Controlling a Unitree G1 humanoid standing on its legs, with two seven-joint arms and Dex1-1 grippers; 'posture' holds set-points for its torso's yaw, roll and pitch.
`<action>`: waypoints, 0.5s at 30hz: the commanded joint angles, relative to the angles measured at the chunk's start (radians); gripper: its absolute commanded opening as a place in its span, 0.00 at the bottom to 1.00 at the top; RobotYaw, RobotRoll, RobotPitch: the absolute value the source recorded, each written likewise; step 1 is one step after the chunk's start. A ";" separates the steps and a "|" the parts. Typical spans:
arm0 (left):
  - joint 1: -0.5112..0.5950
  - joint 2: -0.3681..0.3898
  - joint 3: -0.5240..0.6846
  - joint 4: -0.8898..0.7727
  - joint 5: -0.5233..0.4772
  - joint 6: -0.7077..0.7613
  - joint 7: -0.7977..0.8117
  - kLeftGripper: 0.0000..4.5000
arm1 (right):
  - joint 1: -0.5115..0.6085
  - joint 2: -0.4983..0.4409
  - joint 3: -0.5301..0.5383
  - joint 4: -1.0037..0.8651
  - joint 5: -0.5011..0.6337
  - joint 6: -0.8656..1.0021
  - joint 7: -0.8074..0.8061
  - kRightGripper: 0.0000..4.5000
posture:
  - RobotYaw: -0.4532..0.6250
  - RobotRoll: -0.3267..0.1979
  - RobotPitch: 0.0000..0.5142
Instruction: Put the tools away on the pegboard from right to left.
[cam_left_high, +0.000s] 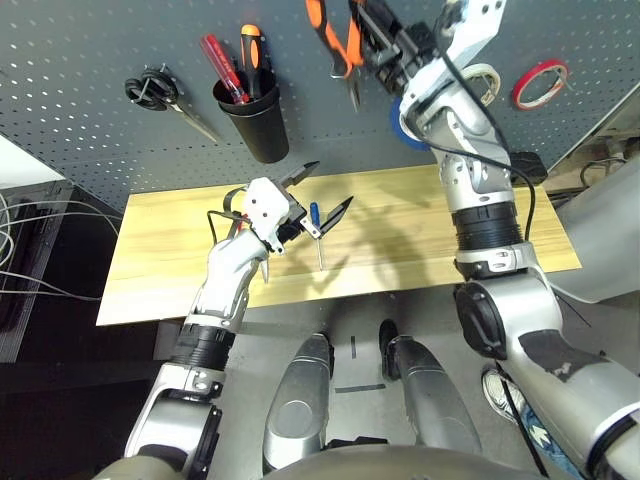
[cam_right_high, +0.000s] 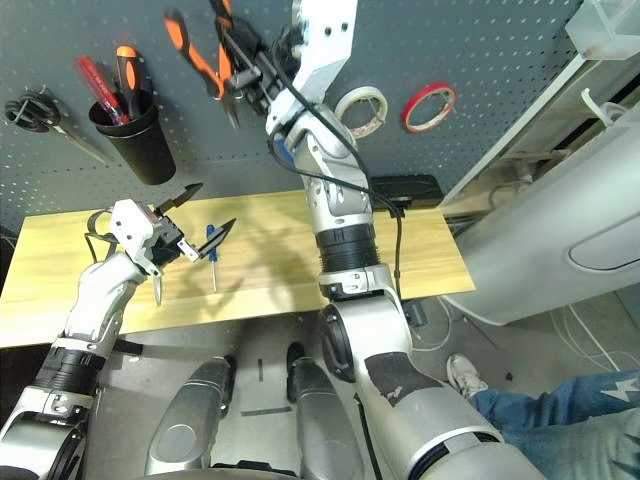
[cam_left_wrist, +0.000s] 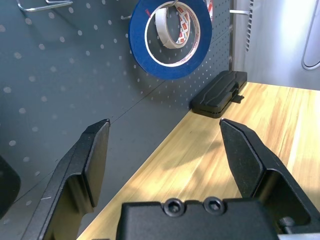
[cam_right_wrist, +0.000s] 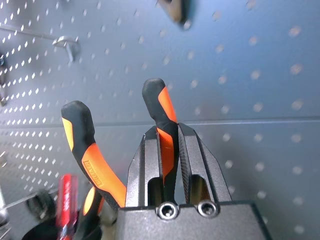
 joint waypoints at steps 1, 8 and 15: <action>-0.005 -0.021 0.007 -0.017 -0.033 0.008 -0.007 1.00 | -0.037 0.007 -0.004 0.055 -0.019 -0.108 -0.021 0.06 | 0.59 0.62 0.47; -0.044 -0.048 0.056 -0.054 -0.087 0.021 0.031 1.00 | -0.073 0.006 -0.004 0.190 -0.043 -0.246 -0.039 0.06 | 0.60 0.62 0.48; -0.061 -0.054 0.080 -0.067 -0.099 0.031 0.050 1.00 | -0.132 0.008 -0.018 0.310 -0.041 -0.343 -0.061 0.06 | 0.61 0.62 0.48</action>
